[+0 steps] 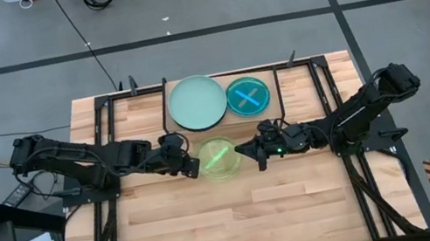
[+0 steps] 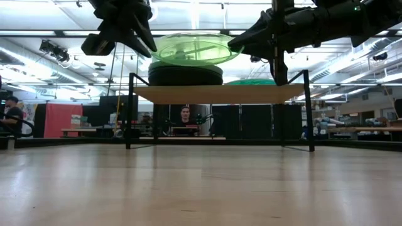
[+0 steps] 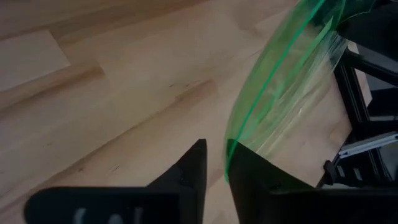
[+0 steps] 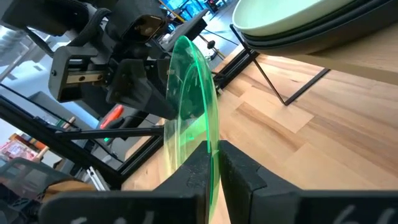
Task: Place and stack plates onto a shelf
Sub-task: Stack the green plate on top of the blue plate on the shelf
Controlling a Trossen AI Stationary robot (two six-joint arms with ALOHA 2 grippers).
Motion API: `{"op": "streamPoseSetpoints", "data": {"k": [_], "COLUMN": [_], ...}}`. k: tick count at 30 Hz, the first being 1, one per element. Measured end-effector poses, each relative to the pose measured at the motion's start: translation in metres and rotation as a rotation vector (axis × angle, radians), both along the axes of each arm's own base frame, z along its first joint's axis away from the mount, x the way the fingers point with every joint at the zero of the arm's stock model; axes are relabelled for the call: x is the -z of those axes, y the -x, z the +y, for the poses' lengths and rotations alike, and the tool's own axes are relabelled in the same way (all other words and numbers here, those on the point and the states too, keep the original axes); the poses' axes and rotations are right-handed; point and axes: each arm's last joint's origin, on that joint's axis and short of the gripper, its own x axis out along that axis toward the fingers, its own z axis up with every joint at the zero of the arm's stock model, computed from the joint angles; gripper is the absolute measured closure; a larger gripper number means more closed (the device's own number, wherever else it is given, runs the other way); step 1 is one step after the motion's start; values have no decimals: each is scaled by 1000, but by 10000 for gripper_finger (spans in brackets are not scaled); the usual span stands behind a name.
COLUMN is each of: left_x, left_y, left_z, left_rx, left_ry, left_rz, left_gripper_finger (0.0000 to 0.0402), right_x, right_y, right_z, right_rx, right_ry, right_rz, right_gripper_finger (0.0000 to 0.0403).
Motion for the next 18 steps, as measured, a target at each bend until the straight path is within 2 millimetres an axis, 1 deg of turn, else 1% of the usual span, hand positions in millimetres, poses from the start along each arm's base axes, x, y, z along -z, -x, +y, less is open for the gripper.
{"op": "streamPoseSetpoints", "data": {"k": [5, 9, 14, 18], "left_x": [0, 0, -1, -7], "left_y": [0, 0, 0, 4], "left_z": [0, -3, -4, -3], "left_rx": [33, 99, 141, 155], "left_ry": [-8, 29, 27, 16], "left_rz": [4, 5, 6, -18], "left_gripper_finger": [295, 271, 265, 265], "right_x": [0, 0, 0, 0], "right_y": [0, 0, 0, 0], "right_z": [0, 0, 0, 0], "right_rx": [0, -4, -4, -3], "right_ry": [0, 0, 0, -3], "right_rz": [0, 2, 2, 1], "right_gripper_finger": [372, 393, 394, 395]}}
